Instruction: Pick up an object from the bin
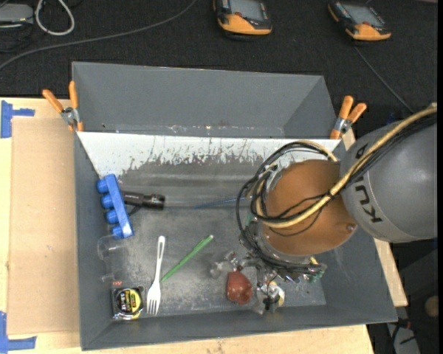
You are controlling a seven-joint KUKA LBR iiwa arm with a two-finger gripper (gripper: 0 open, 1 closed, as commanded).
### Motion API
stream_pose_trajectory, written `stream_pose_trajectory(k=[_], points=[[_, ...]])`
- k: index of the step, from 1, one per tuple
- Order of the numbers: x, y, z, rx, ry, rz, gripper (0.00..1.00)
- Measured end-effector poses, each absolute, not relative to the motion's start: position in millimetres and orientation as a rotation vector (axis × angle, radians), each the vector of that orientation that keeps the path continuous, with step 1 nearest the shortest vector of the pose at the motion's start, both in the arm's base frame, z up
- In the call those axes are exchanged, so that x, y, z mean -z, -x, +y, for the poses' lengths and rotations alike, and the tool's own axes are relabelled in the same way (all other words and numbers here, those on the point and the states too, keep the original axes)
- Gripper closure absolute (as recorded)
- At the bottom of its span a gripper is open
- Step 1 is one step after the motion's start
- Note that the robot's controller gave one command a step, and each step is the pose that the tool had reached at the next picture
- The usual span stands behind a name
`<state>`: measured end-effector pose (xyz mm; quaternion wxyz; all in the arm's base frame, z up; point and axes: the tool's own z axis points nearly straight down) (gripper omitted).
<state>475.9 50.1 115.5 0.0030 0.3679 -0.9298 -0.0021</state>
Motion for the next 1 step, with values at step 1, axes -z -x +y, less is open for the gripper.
stream_pose_trajectory(k=[1], points=[[-69.9, -483.3, 36.6, -0.001, -1.154, -2.934, 0.00]])
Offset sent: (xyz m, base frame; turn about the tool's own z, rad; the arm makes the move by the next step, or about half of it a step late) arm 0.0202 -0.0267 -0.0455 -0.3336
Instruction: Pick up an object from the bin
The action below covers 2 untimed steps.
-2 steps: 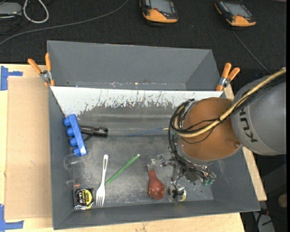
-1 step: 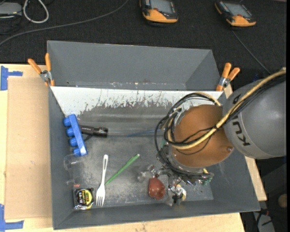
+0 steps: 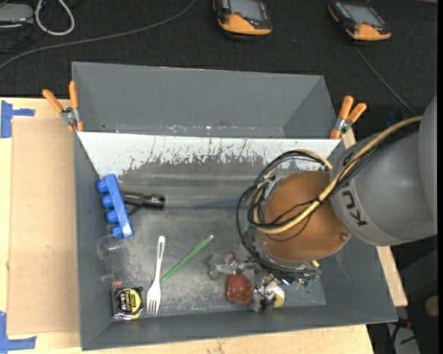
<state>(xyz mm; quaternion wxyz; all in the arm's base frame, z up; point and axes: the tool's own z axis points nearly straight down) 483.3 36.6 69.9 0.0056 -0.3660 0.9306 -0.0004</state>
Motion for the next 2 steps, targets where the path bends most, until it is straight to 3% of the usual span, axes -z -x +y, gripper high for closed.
stream_pose_trajectory(k=[1, 2], points=[[-70.1, -496.3, 24.5, -0.009, 1.620, 2.690, 1.00], [-70.1, -496.3, 24.5, -0.010, 1.619, 2.691, 1.00]])
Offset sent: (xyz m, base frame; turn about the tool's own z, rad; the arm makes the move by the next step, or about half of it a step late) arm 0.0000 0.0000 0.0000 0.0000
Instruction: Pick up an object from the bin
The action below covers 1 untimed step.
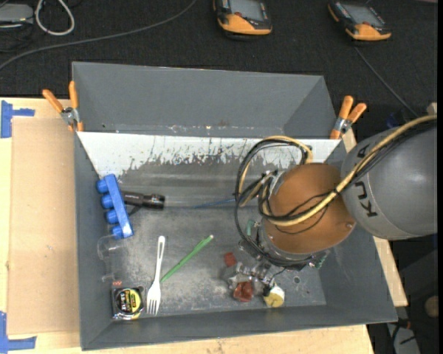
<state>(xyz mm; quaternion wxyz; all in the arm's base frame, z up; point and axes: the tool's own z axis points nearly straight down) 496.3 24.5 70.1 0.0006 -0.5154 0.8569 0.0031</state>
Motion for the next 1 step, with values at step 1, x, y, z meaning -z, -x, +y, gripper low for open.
stream_pose_trajectory(k=[1], points=[[-80.1, -495.0, 25.1, -0.013, 1.618, 2.695, 1.00]])
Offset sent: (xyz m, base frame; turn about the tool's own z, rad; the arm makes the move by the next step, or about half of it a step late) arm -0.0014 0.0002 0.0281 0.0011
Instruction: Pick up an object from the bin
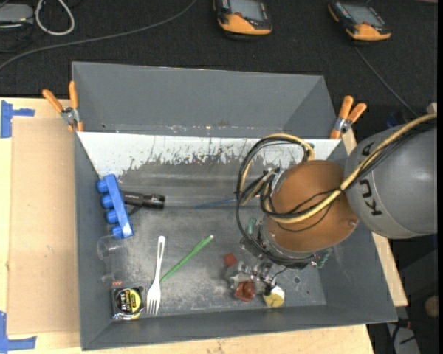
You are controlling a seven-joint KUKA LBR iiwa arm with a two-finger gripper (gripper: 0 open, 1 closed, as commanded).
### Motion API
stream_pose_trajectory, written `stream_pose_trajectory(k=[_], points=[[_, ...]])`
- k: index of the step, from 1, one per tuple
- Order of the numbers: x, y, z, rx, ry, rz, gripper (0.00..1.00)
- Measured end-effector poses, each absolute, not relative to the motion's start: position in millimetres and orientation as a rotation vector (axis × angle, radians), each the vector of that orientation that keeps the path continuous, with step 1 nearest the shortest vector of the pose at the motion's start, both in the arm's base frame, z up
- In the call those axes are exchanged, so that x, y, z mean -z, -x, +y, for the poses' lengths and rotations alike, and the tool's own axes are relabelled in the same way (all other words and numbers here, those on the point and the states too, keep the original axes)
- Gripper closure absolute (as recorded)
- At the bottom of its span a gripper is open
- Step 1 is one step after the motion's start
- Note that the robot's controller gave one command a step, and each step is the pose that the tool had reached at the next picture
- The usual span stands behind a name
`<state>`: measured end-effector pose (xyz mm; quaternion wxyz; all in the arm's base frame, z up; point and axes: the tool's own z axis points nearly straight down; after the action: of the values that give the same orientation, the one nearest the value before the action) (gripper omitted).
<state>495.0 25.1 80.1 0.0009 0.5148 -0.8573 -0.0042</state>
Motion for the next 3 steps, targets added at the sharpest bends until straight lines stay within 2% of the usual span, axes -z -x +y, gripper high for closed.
stream_pose_trajectory(k=[3], points=[[-127, -493.9, 27, 0.020, -1.608, -2.694, 1.00]])
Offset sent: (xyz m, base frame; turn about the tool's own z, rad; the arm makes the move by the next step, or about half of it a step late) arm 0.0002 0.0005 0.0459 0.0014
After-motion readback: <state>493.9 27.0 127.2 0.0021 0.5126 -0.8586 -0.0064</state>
